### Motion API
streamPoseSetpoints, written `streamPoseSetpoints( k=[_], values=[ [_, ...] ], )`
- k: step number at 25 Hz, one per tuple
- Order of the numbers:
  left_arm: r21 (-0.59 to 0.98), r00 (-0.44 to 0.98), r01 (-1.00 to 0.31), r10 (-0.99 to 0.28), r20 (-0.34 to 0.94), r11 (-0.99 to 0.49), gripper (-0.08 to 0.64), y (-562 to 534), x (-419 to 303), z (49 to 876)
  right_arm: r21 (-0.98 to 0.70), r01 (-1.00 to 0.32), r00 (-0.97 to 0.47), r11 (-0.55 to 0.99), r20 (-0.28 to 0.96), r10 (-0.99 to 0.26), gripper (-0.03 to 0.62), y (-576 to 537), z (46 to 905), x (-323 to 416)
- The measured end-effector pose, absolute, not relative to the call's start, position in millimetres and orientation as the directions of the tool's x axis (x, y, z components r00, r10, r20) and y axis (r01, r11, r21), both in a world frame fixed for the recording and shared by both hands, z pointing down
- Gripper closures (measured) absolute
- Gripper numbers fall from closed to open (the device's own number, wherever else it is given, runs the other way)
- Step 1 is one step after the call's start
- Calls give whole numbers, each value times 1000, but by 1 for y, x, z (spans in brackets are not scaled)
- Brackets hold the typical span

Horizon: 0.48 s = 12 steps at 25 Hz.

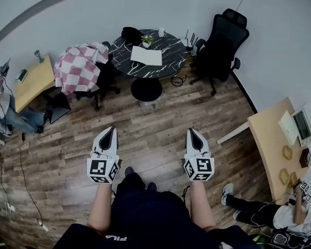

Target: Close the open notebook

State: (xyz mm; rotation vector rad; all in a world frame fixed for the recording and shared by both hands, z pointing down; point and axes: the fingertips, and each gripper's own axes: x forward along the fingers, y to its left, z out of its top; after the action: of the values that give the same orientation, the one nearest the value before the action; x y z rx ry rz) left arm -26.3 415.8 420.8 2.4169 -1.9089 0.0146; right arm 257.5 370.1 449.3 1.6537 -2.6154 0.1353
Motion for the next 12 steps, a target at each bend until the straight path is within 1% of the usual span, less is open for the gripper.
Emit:
streamPoseSetpoints(
  k=[3, 4, 5, 6, 7, 9, 11, 12],
  values=[
    [26, 201, -979, -979, 31, -200, 564, 414, -26, 421, -53, -899, -437, 434, 88, -895, 581, 367, 453, 258],
    [26, 195, -980, -980, 27, -195, 536, 413, -27, 421, -55, -900, -437, 433, 90, -895, 581, 364, 455, 258],
    [27, 194, -981, -981, 28, -193, 455, 410, -27, 422, -55, -900, -435, 432, 92, -896, 581, 362, 456, 258],
    [25, 191, -981, -981, 33, -190, 402, 407, -29, 424, -53, -901, -434, 431, 93, -896, 581, 359, 457, 258],
    [22, 187, -982, -982, 38, -186, 401, 404, -30, 426, -52, -901, -434, 431, 93, -896, 581, 356, 458, 257],
    [17, 182, -983, -982, 47, -181, 369, 397, -33, 430, -60, -901, -433, 429, 90, -897, 581, 350, 459, 257],
    [14, 183, -983, -982, 51, -182, 363, 388, -36, 433, -74, -903, -428, 422, 89, -900, 581, 341, 461, 257],
    [13, 183, -983, -982, 53, -183, 344, 383, -38, 435, -73, -905, -424, 419, 90, -901, 581, 336, 462, 256]
  ],
)
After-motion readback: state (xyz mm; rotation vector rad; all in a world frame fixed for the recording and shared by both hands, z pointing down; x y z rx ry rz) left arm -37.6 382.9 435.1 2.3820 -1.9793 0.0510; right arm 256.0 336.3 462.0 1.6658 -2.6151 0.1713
